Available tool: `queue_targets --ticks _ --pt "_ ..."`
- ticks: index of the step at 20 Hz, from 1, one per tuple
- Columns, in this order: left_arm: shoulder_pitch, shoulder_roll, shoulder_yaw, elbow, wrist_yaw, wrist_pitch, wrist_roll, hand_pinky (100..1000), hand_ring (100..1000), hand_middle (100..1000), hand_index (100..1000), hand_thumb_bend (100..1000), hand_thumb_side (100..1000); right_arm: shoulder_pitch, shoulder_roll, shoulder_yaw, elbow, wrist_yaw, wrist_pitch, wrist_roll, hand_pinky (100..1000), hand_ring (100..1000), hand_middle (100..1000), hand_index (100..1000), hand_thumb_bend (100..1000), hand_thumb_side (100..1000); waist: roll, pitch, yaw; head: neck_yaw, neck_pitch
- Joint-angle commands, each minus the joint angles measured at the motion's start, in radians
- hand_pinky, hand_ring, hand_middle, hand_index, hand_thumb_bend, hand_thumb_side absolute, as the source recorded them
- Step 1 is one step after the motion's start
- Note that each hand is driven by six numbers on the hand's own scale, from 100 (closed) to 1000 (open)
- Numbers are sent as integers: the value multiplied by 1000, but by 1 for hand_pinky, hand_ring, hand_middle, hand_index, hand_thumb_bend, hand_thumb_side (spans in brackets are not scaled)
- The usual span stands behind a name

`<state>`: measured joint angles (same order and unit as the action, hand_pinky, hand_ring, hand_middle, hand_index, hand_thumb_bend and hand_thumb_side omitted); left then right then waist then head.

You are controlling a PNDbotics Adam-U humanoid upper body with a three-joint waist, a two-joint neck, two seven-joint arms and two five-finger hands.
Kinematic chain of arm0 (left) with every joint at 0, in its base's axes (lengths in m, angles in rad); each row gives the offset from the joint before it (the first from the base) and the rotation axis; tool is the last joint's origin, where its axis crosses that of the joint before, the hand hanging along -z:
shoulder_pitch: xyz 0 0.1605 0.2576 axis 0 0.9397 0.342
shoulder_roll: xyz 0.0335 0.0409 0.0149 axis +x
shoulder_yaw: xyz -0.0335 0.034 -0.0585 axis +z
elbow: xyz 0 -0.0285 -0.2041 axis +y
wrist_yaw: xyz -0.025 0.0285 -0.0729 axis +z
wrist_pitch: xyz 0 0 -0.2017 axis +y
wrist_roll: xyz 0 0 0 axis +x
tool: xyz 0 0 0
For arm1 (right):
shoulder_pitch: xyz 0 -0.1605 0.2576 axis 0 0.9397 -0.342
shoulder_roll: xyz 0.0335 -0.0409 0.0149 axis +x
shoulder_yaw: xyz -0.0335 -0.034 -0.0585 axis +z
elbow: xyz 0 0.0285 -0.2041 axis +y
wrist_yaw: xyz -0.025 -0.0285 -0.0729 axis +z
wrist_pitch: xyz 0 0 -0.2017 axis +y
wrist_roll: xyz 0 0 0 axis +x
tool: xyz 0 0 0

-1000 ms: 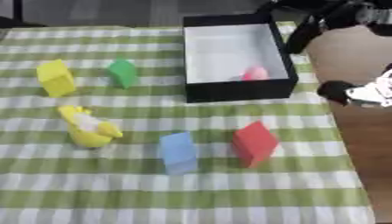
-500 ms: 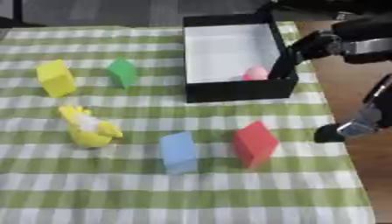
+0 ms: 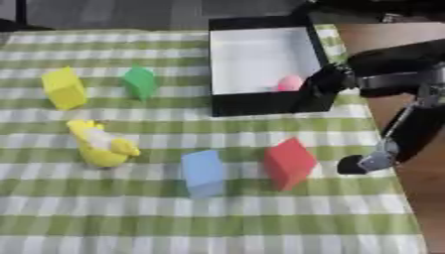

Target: Pick up objects on the table and place them in the box.

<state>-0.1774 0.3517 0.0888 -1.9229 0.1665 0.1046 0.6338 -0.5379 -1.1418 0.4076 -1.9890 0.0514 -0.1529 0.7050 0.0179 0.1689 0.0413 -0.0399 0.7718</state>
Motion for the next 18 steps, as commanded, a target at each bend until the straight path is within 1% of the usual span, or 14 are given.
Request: queue_targets --ticks 1,5,9,13,18 --pt "-12 15 1 -12 1 -2 -5 703 741 781 845 340 600 -19 17 22 -11 51 37 -3 884 815 811 867 457 296 -3 7 1 -3 -2" --pt "-12 14 1 -11 2 -1 -5 703 741 781 845 340 601 -23 71 45 -11 103 71 -3 882 813 809 866 456 292 -3 10 1 -3 -2" --pt "-13 11 0 -12 3 -2 -5 703 741 781 845 342 602 -25 112 65 -11 156 84 12 882 814 811 872 457 302 -2 14 2 -2 -2" --pt "-13 9 -1 -11 4 -3 -5 703 741 782 845 339 602 -18 144 83 -11 191 103 34 883 816 814 874 462 312 -1 17 4 -3 -2" --pt "-14 6 -2 -11 6 -3 -6 704 741 782 845 336 605 -14 178 94 -11 241 128 44 881 817 814 874 460 315 1 20 5 -4 -2"
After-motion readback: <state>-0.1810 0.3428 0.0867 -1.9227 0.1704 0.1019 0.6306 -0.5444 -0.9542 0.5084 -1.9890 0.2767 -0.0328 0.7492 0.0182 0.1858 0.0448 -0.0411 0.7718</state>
